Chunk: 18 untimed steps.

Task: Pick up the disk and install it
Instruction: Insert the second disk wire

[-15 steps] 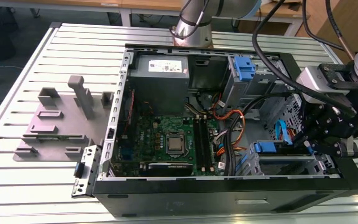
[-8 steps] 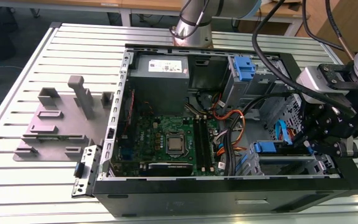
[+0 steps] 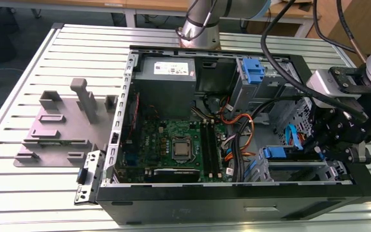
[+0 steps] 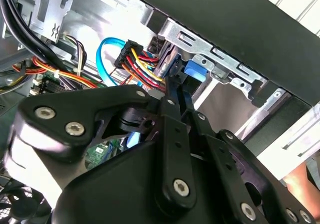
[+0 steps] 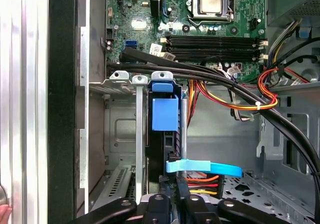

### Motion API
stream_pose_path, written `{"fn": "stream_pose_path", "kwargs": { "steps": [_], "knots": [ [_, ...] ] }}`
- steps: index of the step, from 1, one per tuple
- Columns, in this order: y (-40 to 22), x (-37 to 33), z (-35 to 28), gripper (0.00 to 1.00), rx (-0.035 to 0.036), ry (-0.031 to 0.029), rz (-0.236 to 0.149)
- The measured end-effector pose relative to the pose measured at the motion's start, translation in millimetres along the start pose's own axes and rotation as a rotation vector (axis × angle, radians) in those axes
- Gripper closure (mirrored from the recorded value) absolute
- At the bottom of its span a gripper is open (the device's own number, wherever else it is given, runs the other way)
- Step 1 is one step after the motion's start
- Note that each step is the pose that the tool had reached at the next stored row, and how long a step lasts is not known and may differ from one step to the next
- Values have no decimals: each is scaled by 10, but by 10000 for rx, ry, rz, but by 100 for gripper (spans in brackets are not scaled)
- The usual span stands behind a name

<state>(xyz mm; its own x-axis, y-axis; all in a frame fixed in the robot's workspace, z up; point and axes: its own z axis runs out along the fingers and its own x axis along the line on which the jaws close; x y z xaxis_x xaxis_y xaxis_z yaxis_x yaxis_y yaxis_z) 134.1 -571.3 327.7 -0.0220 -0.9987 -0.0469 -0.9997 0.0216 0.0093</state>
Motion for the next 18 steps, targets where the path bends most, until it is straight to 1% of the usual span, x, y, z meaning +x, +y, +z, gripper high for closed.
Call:
{"fn": "stream_pose_path", "kwargs": {
  "steps": [1, 2, 7, 9, 18],
  "knots": [
    [0, 0, 1, 83, 0, 1, 0],
    [0, 1, 1, 76, 0, 2, 0],
    [0, 1, -4, 76, 1, 11, 0],
    [0, -2, -19, 76, 1, 12, 0],
    [2, -15, -169, 76, 0, 10, 0]
  ]
}}
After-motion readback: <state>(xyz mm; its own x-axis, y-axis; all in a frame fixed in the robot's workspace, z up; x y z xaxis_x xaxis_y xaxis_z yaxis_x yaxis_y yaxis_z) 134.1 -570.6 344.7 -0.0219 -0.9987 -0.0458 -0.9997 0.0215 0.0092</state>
